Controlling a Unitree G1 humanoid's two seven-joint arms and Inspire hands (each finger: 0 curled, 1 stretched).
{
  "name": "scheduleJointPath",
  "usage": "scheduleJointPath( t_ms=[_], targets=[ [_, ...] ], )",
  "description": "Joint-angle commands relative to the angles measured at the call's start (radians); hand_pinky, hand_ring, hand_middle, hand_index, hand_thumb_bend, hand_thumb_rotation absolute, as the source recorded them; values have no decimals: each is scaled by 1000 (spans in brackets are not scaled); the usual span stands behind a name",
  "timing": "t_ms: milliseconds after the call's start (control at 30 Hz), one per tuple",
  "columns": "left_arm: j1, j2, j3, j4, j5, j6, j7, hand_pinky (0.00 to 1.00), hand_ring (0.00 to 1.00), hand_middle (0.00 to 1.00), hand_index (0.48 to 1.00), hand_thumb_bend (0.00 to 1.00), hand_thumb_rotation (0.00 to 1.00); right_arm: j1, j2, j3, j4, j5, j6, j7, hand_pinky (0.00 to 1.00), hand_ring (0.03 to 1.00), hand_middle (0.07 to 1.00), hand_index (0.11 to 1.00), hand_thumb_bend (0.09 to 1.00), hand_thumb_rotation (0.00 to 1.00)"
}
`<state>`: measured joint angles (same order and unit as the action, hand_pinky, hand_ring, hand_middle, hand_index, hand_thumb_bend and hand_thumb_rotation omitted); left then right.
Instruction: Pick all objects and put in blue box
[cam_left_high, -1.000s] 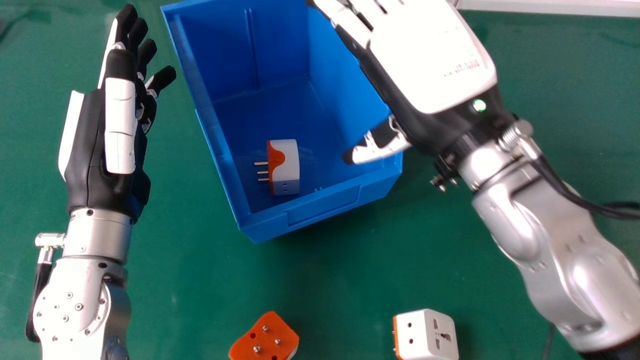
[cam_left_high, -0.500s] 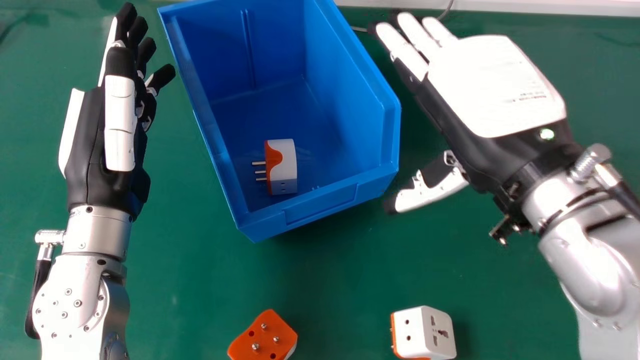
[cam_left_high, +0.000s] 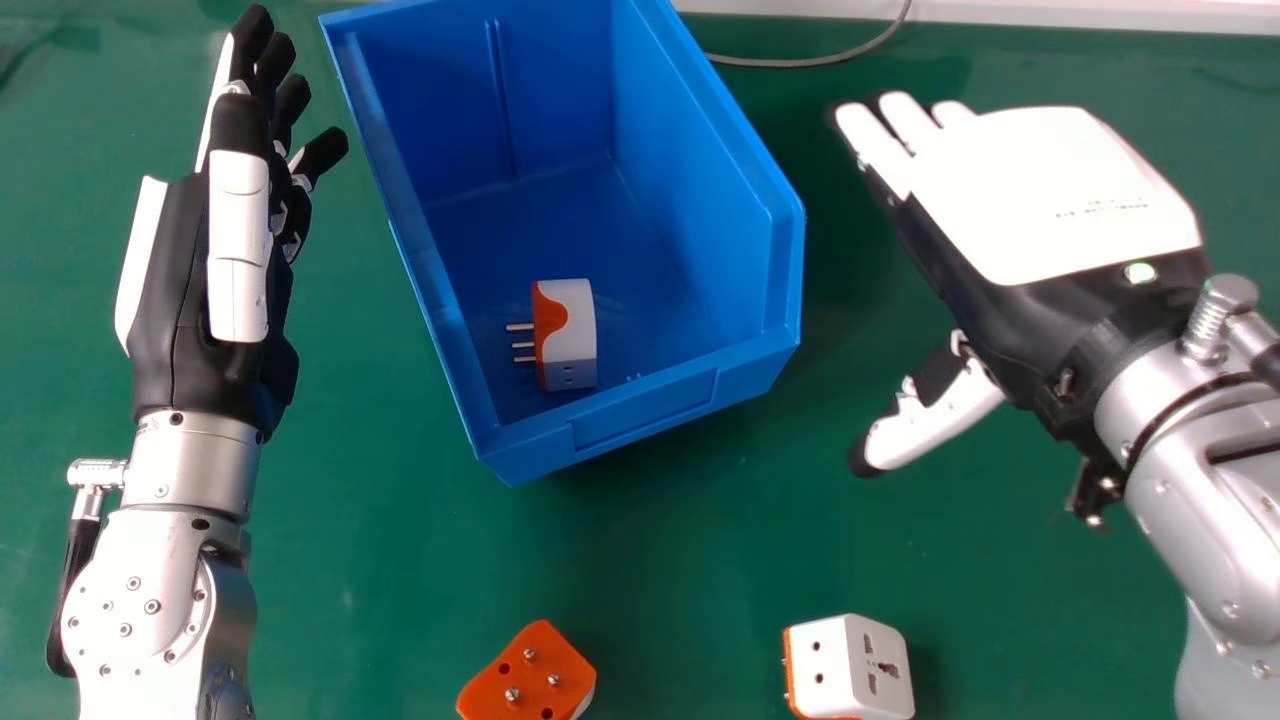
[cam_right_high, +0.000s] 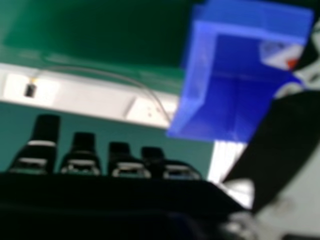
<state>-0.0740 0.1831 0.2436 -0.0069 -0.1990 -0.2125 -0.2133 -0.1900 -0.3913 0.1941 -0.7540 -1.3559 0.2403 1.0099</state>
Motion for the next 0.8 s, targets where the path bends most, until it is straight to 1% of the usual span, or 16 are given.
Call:
scheduleJointPath(
  t_ms=[0,67,133,167,233,333,367,433,467,500,533,567,633,667,733,767],
  targets=[
    [-10,12,7,-10,-3,-21,1,923,994,1000,981,787,1000,-31,-1,-19,-34,-38,-18,52,853,965,997,988,969,349],
    [-9,13,6,-10,-3,-21,-1,923,993,1000,981,789,1000,-38,-5,-21,-32,-56,-40,90,849,962,992,991,976,367],
    [-9,13,6,-8,3,-25,2,921,993,1000,980,792,999,-44,-8,-25,-34,-63,-59,127,849,962,988,993,981,385],
    [-9,13,6,-7,4,-25,4,921,993,1000,980,792,999,-46,-8,-27,-36,-60,-67,145,849,962,988,993,981,385],
    [-9,12,6,-8,1,-24,4,919,991,1000,980,795,1000,-52,-13,-31,-41,-44,-85,185,842,959,981,994,985,404],
    [-9,14,7,-10,-1,-20,4,917,990,1000,980,796,1000,-69,-38,-38,-48,24,-120,251,832,954,974,993,989,419],
    [-9,15,7,-10,-1,-19,4,915,988,1000,979,798,1000,-73,-44,-42,-49,43,-128,266,813,946,966,984,991,433],
    [-11,16,8,-6,0,-26,3,915,988,1000,979,798,1000,-82,-48,-48,-51,85,-130,302,813,946,966,984,991,433],
    [-12,17,9,-6,-2,-27,2,915,988,1000,979,798,1000,-88,-49,-48,-51,106,-127,324,813,946,966,984,991,433],
    [-12,17,9,-8,0,-26,4,915,988,1000,980,801,1000,-97,-52,-45,-50,128,-124,353,794,936,959,976,993,445],
    [-12,17,9,-10,1,-24,5,915,988,1000,980,801,1000,-104,-54,-43,-49,142,-122,373,794,936,959,976,993,445],
    [-12,16,10,-11,-3,-21,5,915,988,1000,980,804,1000,-110,-56,-41,-48,156,-121,390,775,926,950,966,995,450],
    [-14,18,11,-10,-1,-21,6,915,988,1000,980,804,1000,-119,-59,-37,-47,181,-121,410,775,926,950,966,995,450],
    [-14,19,12,-10,0,-19,6,913,986,999,979,806,1000,-122,-60,-34,-46,188,-123,416,757,917,944,959,996,455],
    [-14,19,13,-12,-3,-14,5,913,986,999,979,806,1000,-119,-58,-26,-47,194,-128,414,757,917,944,959,996,455],
    [-14,20,13,-14,-5,-10,5,913,986,1000,979,808,1000,-116,-55,-22,-47,194,-129,413,736,908,937,953,998,460]
  ],
)
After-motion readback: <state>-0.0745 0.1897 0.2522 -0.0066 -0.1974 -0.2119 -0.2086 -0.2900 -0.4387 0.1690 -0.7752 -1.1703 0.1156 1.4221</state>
